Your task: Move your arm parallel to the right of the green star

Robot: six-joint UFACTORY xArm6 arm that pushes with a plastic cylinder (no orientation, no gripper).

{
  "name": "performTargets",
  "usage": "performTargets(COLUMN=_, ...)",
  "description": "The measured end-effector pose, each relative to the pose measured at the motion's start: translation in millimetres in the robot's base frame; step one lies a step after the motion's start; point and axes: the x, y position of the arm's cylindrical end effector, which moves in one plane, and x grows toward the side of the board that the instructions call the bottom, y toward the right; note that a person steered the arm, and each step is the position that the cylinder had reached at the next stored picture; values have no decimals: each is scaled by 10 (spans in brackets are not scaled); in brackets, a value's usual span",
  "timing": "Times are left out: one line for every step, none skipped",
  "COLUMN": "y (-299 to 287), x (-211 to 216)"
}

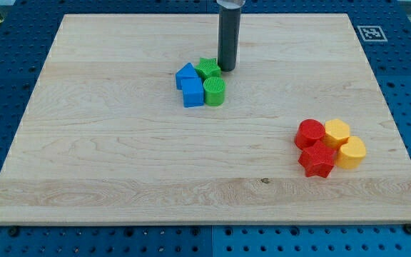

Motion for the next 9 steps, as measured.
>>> performTargets(y=19, x=0)
performTargets(y=70, x=0)
performTargets(y=110, x=-13)
performTargets(y=138, x=-14)
performTargets(y=148, x=-14)
performTargets(y=176, x=-10)
performTargets(y=187, x=-10)
performTargets(y=241, x=23)
performTargets(y=251, x=31)
